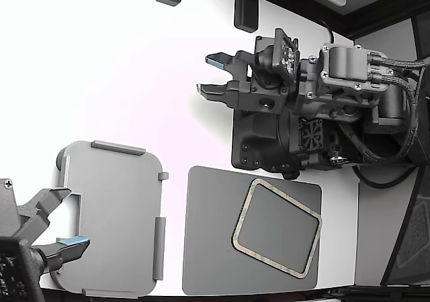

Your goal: Move top rectangular frame to the holder.

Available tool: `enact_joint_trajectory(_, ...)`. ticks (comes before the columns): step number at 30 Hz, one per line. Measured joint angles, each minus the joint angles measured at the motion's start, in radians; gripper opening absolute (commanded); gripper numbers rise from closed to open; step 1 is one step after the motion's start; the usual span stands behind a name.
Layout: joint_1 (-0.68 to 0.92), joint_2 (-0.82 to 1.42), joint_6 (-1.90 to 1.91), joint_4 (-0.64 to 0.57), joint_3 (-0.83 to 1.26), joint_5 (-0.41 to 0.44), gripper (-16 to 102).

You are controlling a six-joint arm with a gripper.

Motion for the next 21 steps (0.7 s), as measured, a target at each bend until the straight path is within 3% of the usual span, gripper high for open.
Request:
enact_joint_trajectory(15, 0.0, 0.0, -0.021, 0.0, -0.002, -0.031, 100)
enact_joint_trajectory(21, 0.0, -0.005, -0.061, 0.0, -0.018, -0.075, 83)
